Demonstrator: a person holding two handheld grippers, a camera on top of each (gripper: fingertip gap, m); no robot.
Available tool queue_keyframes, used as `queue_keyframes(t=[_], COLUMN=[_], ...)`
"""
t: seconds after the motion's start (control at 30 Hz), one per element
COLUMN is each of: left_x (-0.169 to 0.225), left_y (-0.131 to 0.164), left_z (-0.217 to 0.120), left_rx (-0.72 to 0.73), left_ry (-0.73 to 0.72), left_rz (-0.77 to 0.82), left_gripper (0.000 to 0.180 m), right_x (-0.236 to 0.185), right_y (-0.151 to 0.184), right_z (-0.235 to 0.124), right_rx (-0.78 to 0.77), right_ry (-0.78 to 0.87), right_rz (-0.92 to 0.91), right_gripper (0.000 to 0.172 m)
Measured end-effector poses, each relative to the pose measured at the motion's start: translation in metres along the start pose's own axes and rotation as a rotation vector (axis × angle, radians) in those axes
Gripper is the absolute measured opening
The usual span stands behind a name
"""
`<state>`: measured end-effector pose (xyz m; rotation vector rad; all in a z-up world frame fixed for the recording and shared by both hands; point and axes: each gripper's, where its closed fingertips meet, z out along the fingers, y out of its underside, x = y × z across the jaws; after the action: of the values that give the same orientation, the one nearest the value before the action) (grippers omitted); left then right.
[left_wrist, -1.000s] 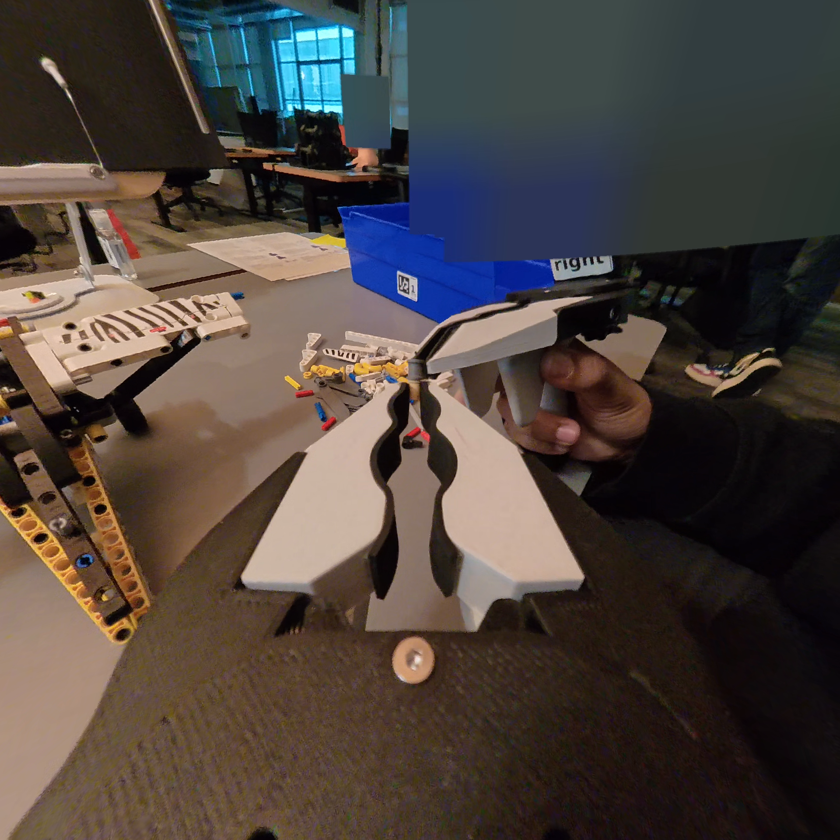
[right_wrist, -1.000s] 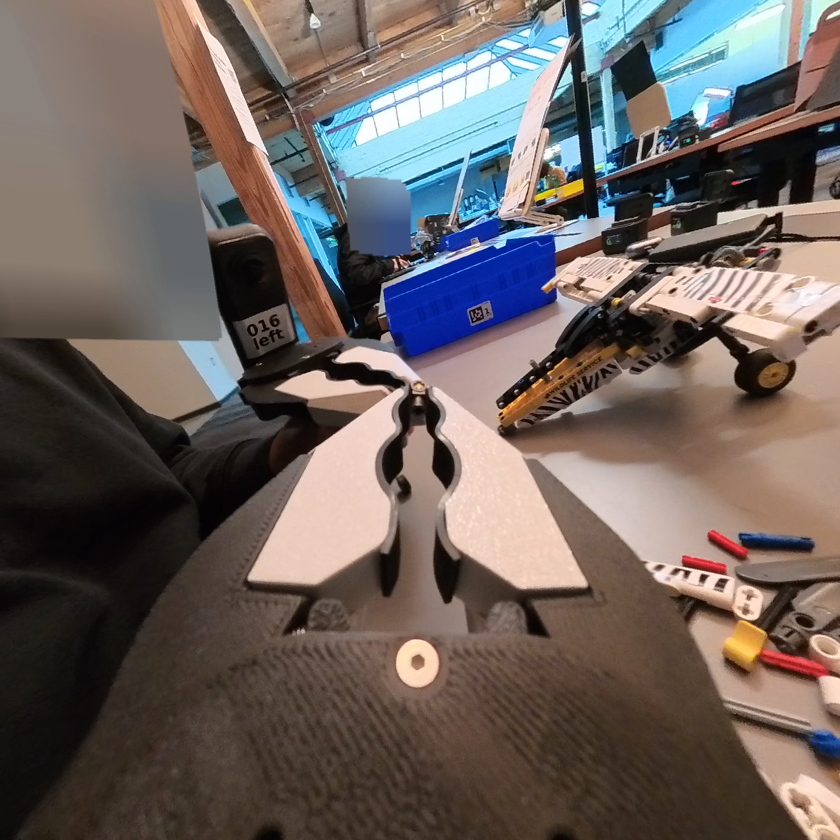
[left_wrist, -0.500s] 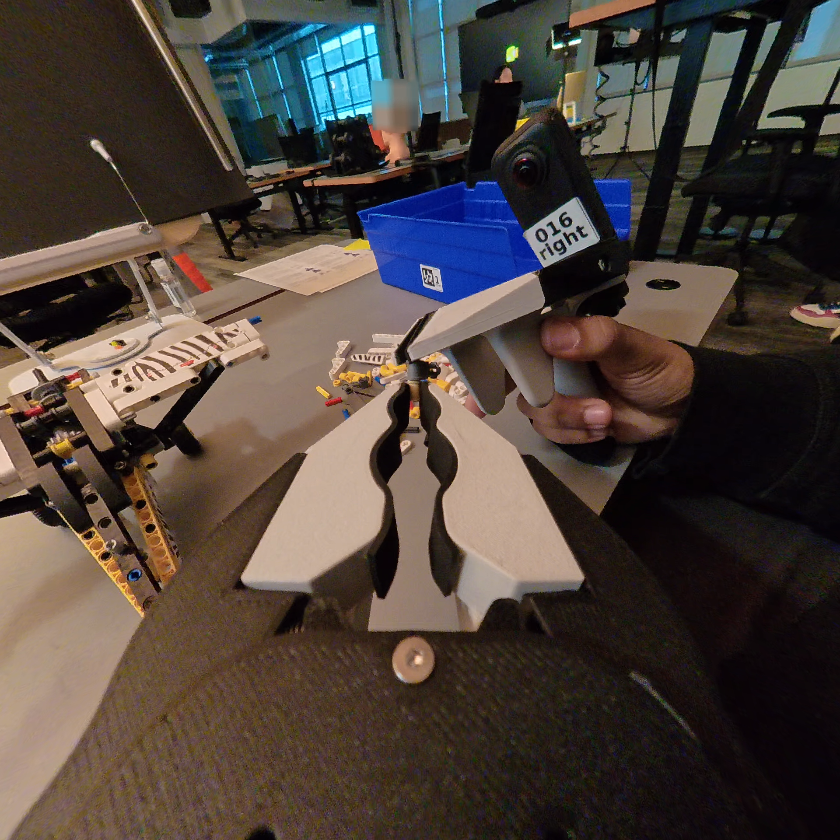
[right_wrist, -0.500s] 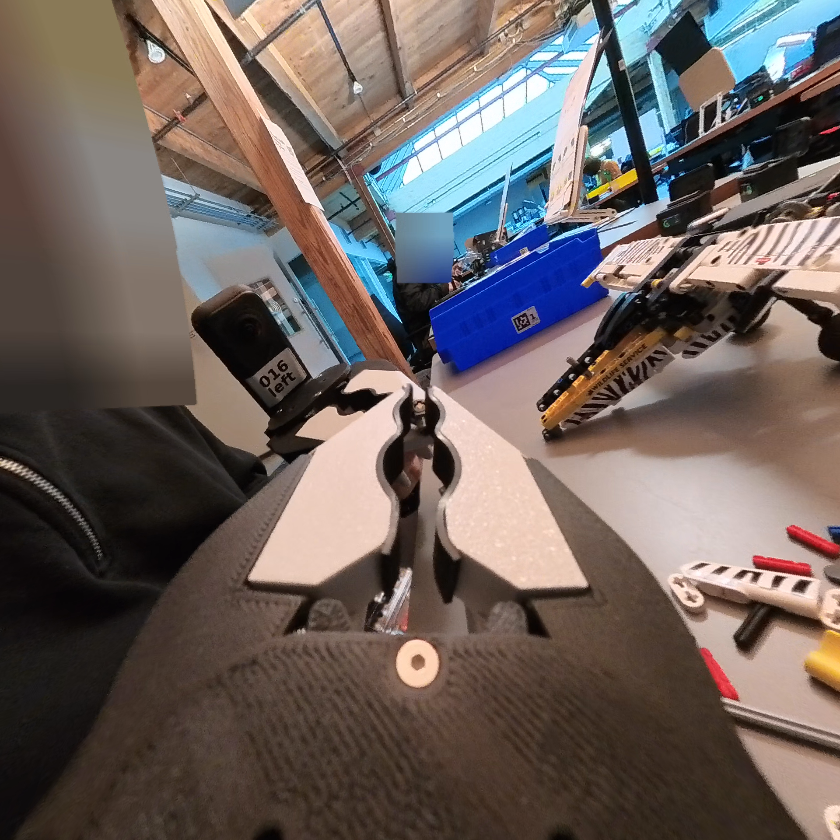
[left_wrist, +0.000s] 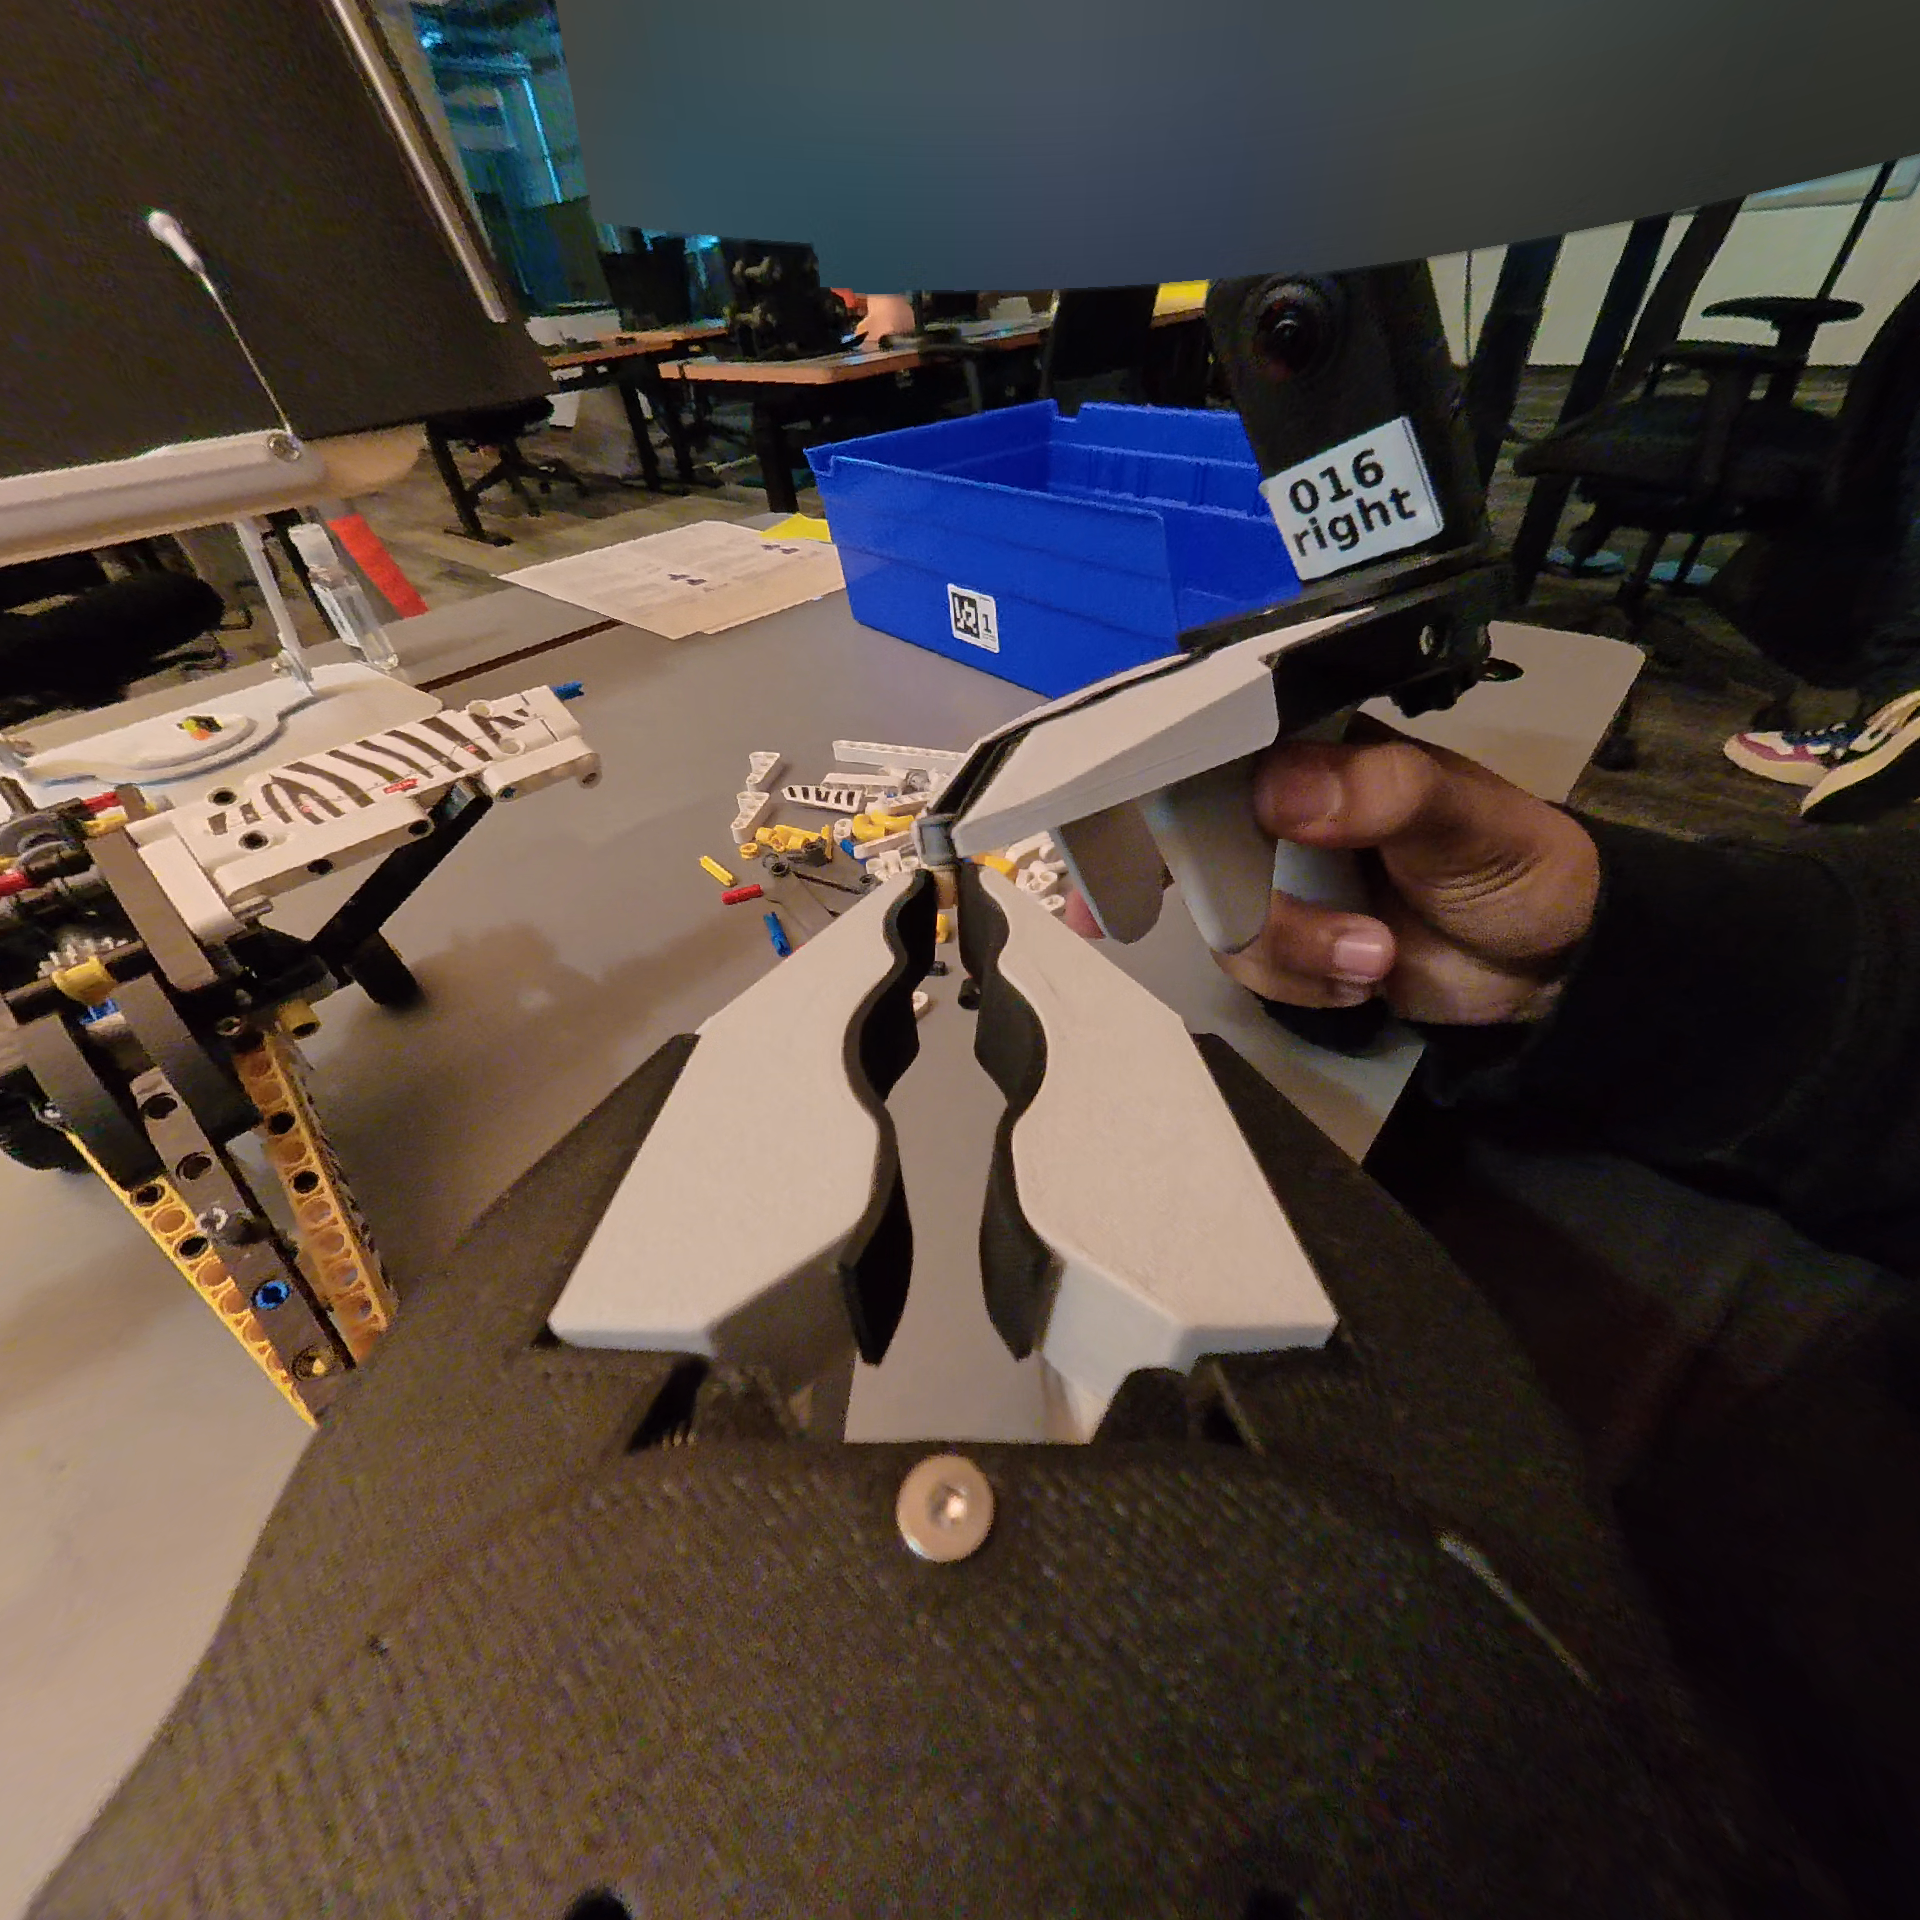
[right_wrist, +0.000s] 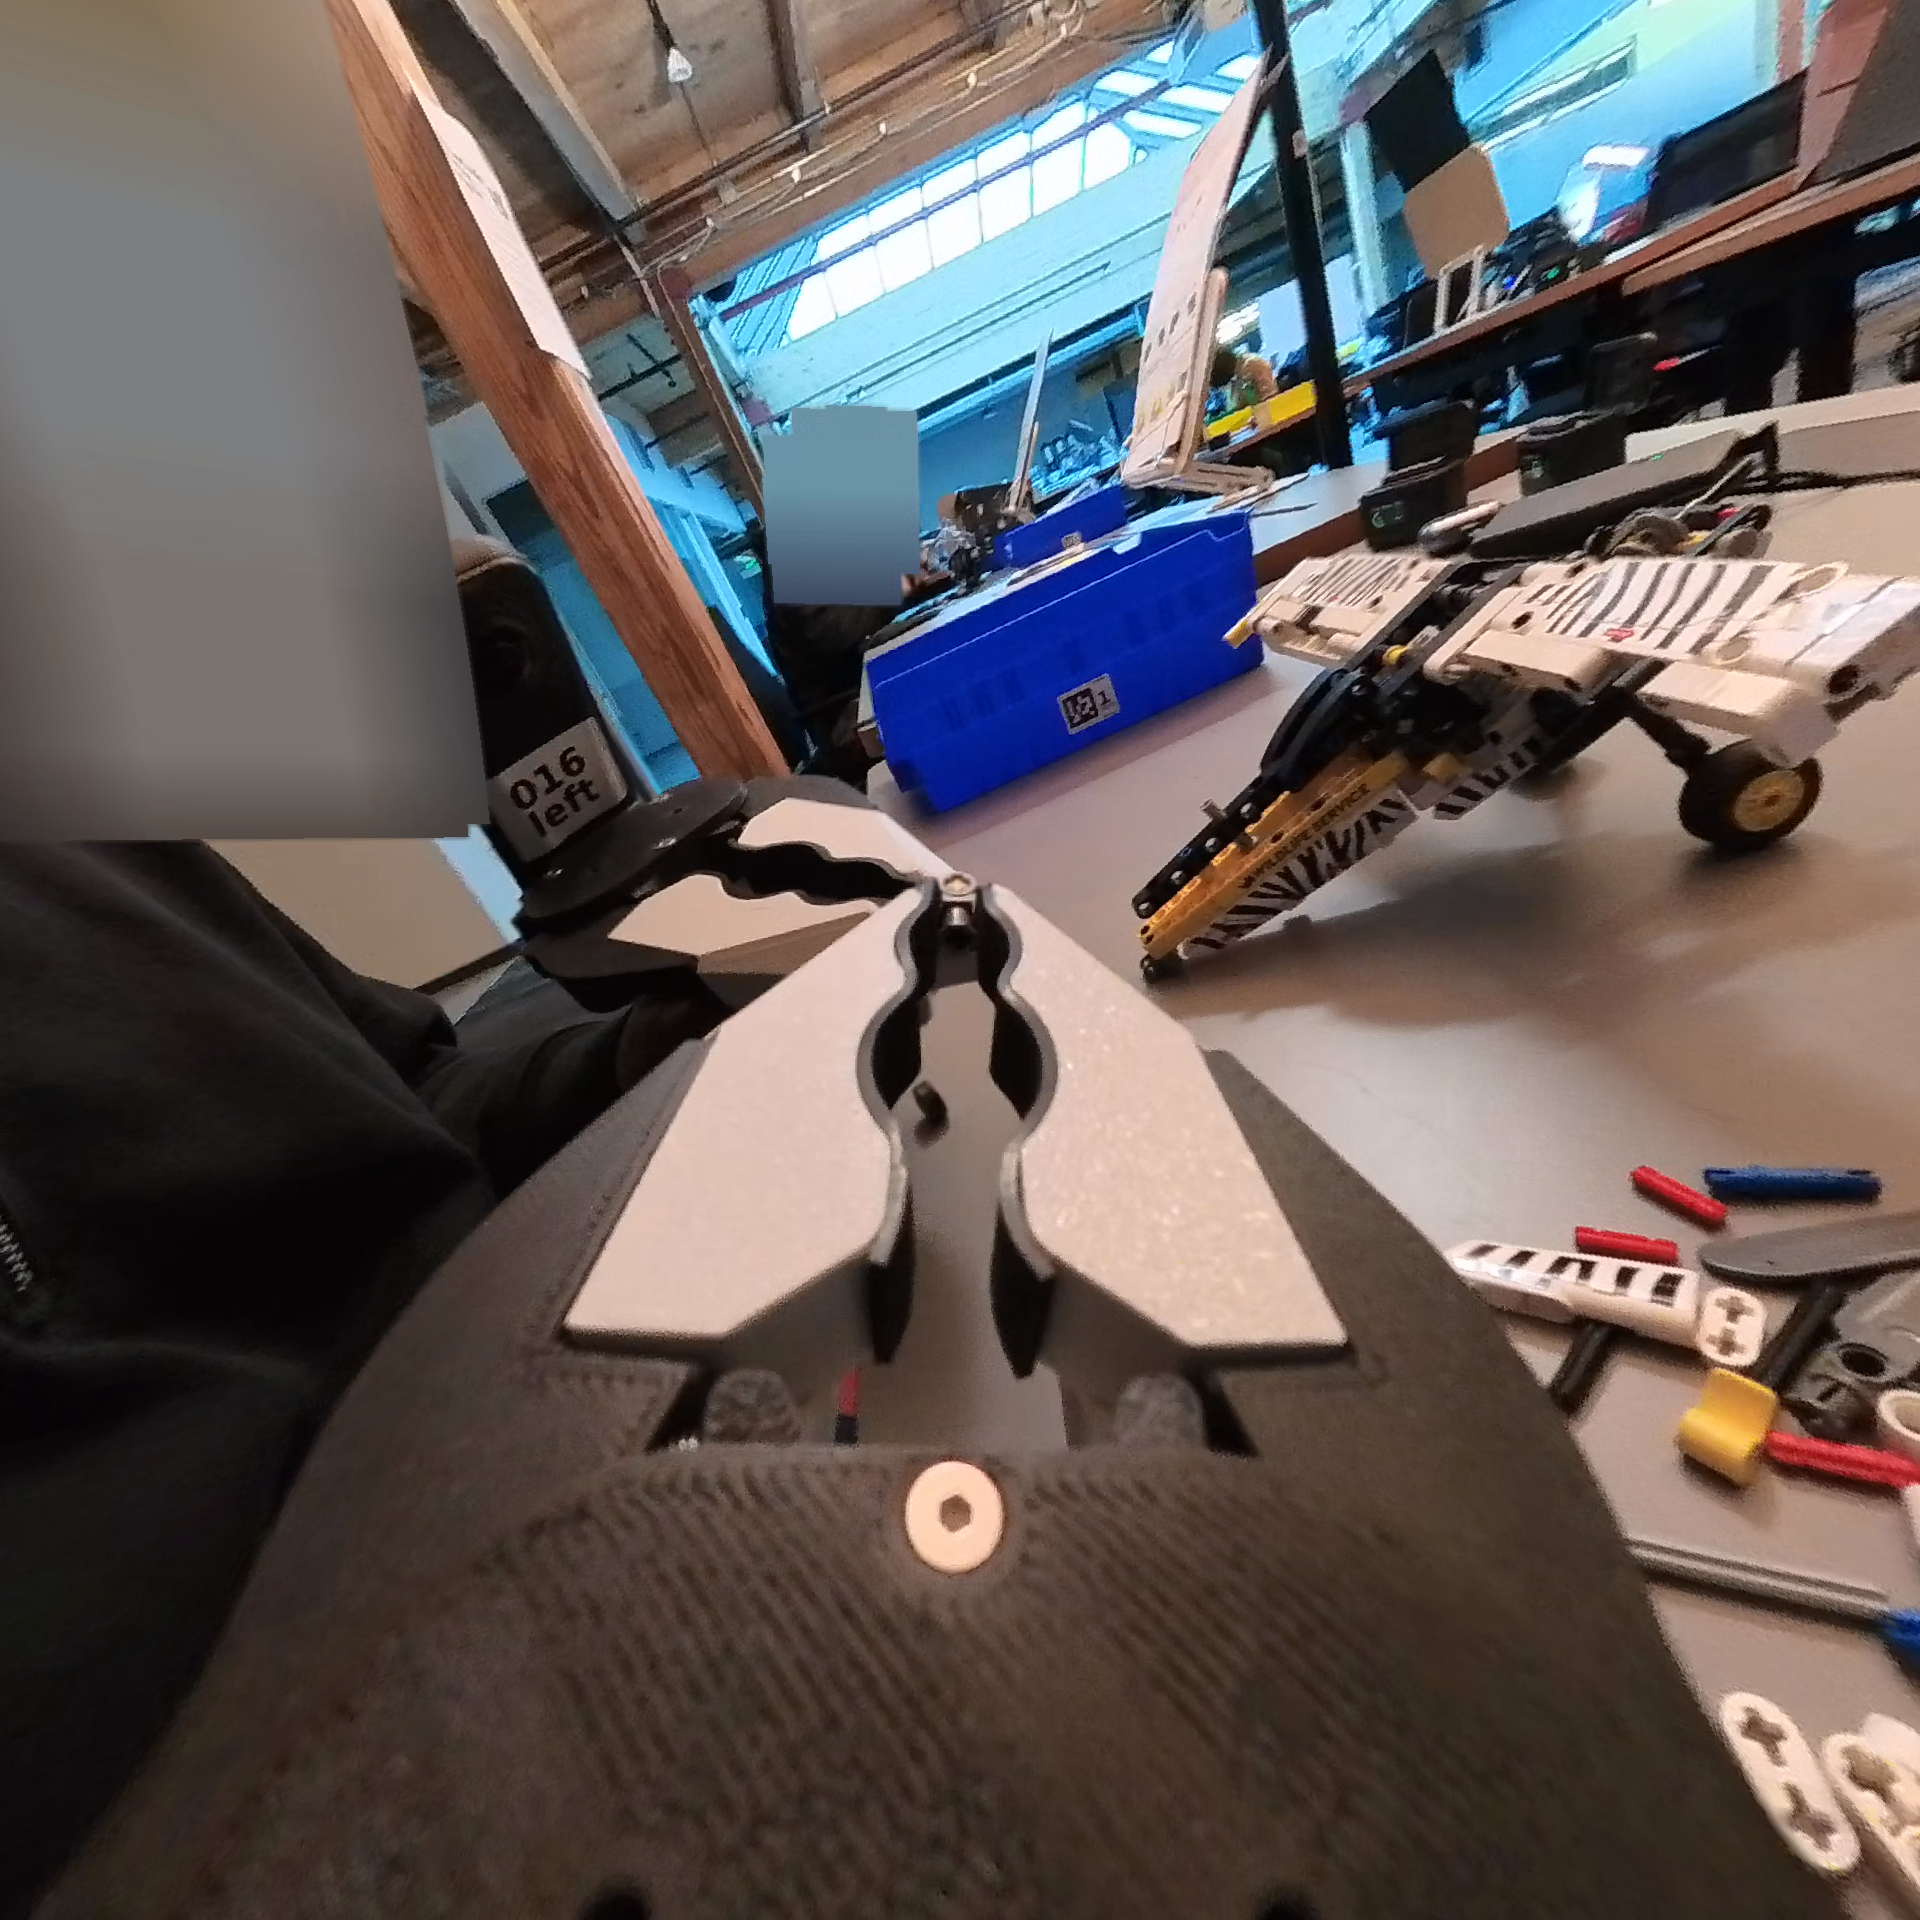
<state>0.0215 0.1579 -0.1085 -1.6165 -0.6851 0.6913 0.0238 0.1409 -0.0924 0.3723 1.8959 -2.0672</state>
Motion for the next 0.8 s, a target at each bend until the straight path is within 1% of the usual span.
queue_keyframes(t=[0.07, 0.2, 0.23, 0.27, 0.3, 0.33, 0.37, 0.43, 0.5, 0.6, 0.7, 0.8], left_x=[0.000, 0.001, 0.002, 0.008, 0.014, 0.016, 0.016, 0.003, -0.009, -0.023, -0.032, -0.038], left_y=[-0.001, -0.009, -0.010, -0.001, 0.014, 0.024, 0.025, 0.011, 0.006, 0.014, 0.035, 0.056], left_z=[0.001, 0.003, 0.003, 0.005, 0.009, 0.009, 0.008, 0.004, 0.003, 0.005, 0.018, 0.036], left_rx=[0.000, 0.030, 0.030, -0.023, -0.076, -0.080, -0.065, -0.027, -0.062, -0.151, -0.323, -0.519], left_ry=[0.001, 0.013, 0.016, 0.041, 0.041, 0.023, 0.023, 0.027, 0.012, -0.023, -0.020, -0.016], left_rz=[-0.005, -0.111, -0.119, -0.104, -0.075, -0.064, -0.104, -0.189, -0.181, -0.133, -0.131, -0.079], left_gripper=[0.003, 0.003, 0.003, 0.002, 0.003, 0.003, 0.002, 0.002, 0.002, 0.002, 0.002, 0.002], right_x=[0.000, 0.000, 0.003, 0.006, 0.010, 0.010, 0.005, -0.016, -0.015, 0.014, 0.049, 0.072], right_y=[-0.004, -0.014, -0.025, -0.045, -0.059, -0.059, -0.053, -0.043, -0.037, -0.030, -0.027, -0.019], right_z=[-0.001, -0.004, -0.010, -0.025, -0.038, -0.036, -0.027, -0.006, 0.001, -0.015, -0.047, -0.067], right_rx=[0.036, 0.127, 0.203, 0.331, 0.388, 0.343, 0.274, 0.212, 0.169, 0.055, -0.005, -0.062], right_ry=[0.020, 0.029, 0.052, 0.056, 0.057, 0.093, 0.135, 0.123, 0.165, 0.285, 0.489, 0.612], right_rz=[-0.006, 0.024, 0.033, 0.072, 0.105, 0.068, -0.013, -0.105, -0.154, -0.244, -0.360, -0.406], right_gripper=[0.003, 0.003, 0.003, 0.002, 0.002, 0.003, 0.004, 0.004, 0.004, 0.004, 0.004, 0.004])
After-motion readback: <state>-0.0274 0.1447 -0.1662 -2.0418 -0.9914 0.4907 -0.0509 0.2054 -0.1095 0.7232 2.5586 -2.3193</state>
